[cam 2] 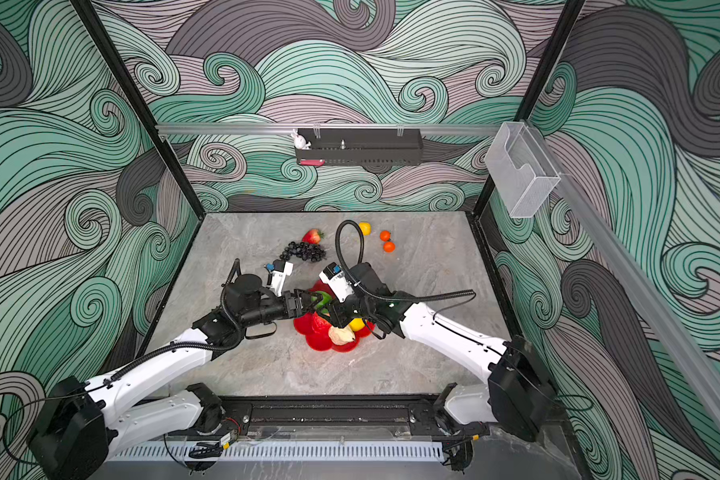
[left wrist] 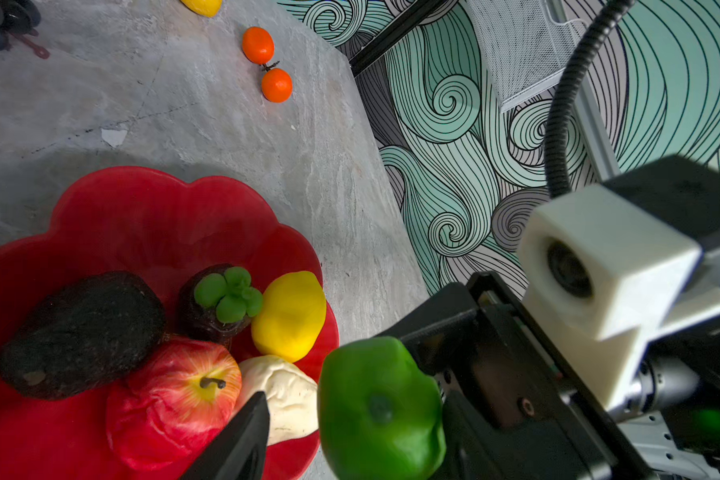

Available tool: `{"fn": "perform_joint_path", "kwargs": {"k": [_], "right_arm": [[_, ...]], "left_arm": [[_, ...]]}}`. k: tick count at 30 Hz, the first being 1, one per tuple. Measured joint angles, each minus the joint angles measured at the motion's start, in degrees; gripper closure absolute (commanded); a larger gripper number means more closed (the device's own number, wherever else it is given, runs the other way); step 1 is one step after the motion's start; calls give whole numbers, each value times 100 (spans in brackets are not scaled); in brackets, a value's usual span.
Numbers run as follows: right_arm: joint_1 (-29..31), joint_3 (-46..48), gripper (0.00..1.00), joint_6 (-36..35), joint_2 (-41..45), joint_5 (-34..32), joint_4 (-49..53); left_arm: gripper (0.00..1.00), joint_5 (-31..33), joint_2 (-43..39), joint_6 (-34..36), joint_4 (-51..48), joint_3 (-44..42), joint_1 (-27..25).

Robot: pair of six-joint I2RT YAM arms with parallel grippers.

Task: Place and organize the fake fruits in the fruit bowl
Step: 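Grasp the lime with the left gripper while the right gripper releases it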

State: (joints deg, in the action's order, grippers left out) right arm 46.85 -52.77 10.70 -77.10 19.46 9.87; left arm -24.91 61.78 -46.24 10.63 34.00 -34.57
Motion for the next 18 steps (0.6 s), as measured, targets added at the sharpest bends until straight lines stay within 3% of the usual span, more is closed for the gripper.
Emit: {"fn": "perform_joint_path", "kwargs": {"k": [14, 18], "right_arm": [[109, 28, 54, -83, 33, -212, -214], [116, 28, 52, -87, 37, -260, -221]], "left_arm": [[63, -173, 188, -50, 181, 114, -87], [66, -173, 199, -11, 149, 149, -87]]}}
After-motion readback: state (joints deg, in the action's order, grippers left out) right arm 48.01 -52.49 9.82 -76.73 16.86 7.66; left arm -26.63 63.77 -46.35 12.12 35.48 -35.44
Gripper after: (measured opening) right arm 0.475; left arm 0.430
